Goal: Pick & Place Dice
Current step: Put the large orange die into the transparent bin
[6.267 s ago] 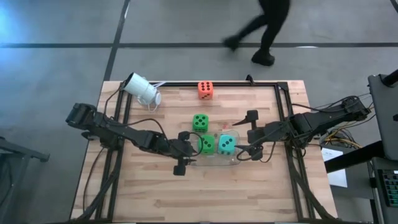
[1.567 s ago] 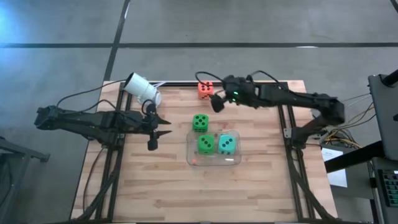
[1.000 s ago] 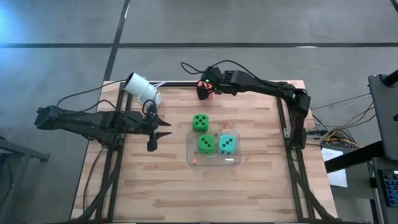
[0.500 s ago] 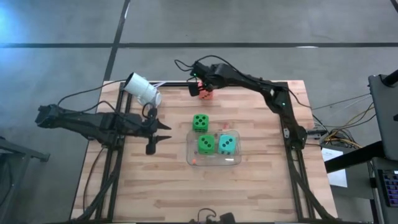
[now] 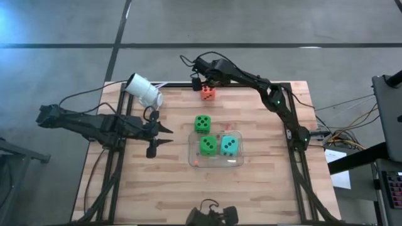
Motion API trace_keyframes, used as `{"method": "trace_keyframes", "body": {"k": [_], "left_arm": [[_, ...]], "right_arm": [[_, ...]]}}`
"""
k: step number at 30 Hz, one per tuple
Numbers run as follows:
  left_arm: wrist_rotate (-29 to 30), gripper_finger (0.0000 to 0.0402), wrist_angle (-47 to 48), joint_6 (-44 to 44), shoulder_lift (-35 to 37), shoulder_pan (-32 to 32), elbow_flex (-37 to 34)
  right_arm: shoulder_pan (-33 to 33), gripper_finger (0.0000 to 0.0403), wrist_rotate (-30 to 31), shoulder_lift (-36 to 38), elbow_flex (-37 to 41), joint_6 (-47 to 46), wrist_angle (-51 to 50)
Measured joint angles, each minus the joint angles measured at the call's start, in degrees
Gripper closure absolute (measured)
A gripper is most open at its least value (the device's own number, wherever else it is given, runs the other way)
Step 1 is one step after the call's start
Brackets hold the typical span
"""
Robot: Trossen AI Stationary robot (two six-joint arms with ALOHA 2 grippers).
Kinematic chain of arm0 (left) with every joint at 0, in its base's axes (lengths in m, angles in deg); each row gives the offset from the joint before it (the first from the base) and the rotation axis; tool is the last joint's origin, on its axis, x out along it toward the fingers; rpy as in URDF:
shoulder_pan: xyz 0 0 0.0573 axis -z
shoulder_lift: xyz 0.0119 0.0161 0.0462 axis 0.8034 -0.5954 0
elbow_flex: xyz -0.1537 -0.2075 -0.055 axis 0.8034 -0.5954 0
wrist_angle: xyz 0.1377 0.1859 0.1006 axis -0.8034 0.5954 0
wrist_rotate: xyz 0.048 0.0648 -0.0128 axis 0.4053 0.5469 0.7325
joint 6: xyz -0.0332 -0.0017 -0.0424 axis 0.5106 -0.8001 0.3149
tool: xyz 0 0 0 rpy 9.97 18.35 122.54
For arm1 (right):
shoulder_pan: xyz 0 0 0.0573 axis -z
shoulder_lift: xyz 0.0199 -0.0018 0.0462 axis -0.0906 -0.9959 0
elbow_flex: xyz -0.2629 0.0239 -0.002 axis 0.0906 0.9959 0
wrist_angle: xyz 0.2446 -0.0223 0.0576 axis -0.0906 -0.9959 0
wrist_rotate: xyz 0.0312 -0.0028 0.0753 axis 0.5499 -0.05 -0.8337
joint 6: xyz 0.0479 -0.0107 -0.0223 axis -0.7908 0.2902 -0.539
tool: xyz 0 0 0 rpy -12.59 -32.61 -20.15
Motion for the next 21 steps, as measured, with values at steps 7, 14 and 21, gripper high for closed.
{"method": "trace_keyframes", "body": {"k": [7, 14, 21], "left_arm": [[0.0, 0.0238, 0.0, 0.0, 0.0, 0.0, 0.0], [0.0, 0.0236, -0.2, 0.0, 0.0, 0.1, 0.0], [0.0, 0.0234, -0.2, 0.0, 0.0, 0.1, 0.0]], "right_arm": [[0.2, 0.0003, 0.1, -0.8, 0.4, -0.2, 1.8], [0.5, 0.0003, -1.0, -2.1, 0.5, 0.0, 1.8], [0.7, 0.0003, -0.8, -3.9, 0.6, 0.1, 2.2]]}}
